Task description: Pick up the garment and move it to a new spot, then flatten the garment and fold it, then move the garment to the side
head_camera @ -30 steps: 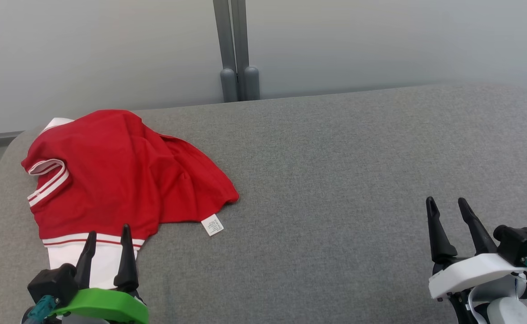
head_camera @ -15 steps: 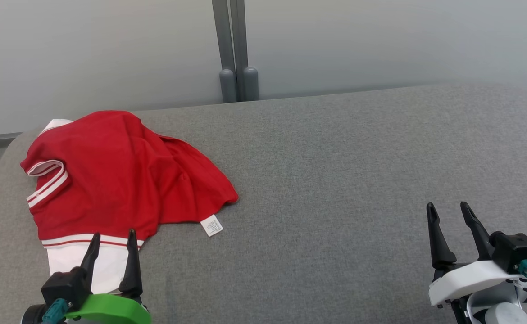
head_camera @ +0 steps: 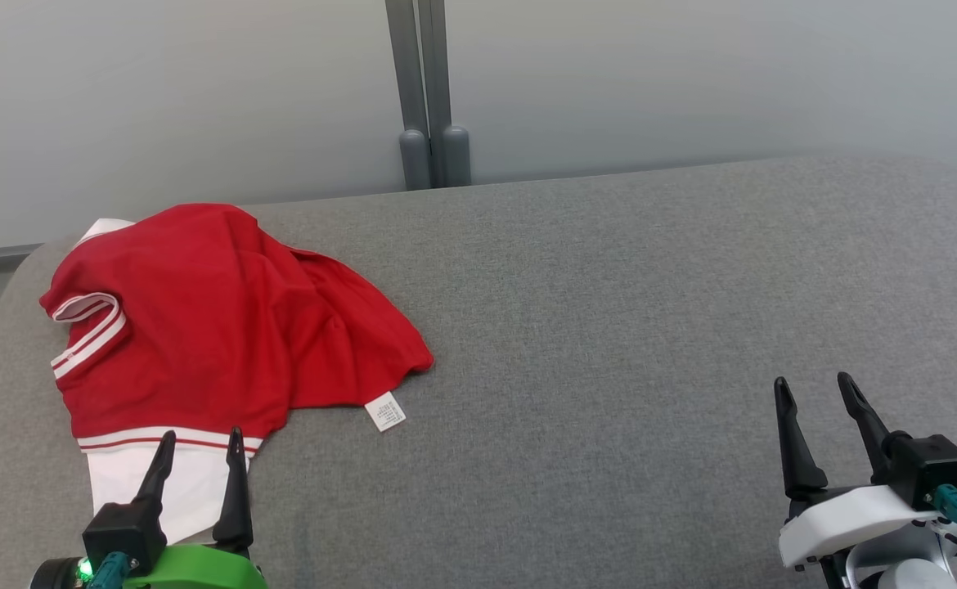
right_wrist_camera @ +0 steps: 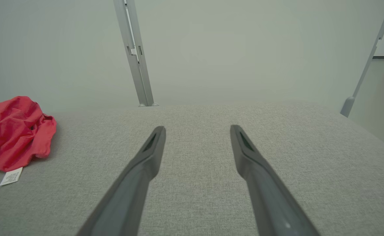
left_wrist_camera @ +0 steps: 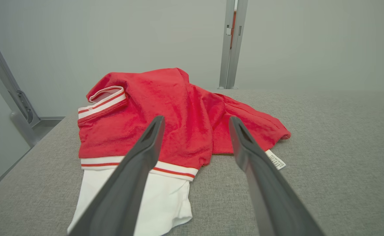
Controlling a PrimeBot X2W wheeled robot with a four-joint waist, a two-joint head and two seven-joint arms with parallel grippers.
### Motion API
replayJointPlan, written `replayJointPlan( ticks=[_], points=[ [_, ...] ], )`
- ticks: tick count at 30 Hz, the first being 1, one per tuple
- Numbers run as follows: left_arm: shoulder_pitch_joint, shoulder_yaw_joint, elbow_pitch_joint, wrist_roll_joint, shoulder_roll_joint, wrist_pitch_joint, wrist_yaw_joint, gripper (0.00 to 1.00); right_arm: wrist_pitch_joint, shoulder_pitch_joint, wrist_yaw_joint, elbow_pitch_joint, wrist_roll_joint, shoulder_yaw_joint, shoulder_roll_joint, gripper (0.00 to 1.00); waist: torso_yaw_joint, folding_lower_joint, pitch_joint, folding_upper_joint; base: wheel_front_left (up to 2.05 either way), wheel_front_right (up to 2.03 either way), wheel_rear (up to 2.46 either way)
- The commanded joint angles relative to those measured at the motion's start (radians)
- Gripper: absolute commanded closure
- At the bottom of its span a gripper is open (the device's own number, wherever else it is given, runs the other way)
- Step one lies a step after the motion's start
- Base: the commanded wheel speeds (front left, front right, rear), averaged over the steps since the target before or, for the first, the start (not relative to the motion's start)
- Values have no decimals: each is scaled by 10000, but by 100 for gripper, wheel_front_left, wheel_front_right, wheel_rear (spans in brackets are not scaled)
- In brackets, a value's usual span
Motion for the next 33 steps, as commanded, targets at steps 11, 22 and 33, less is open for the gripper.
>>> replayJointPlan(
  ticks=[11,22,33],
  points=[
    [162,251,102,952,-37,-253,-156,0,-288,152,4,-11,-768,-98,13,0,-27,0,-48,0,0,0,0],
    [85,464,226,1052,-108,-314,-257,0,-344,141,2,-39,-930,-85,29,0,-49,0,-1,0,0,0,0],
    [-35,486,290,1120,-165,-313,-335,0,-341,191,2,-120,-943,-128,30,0,162,0,-28,0,0,0,0]
  ],
)
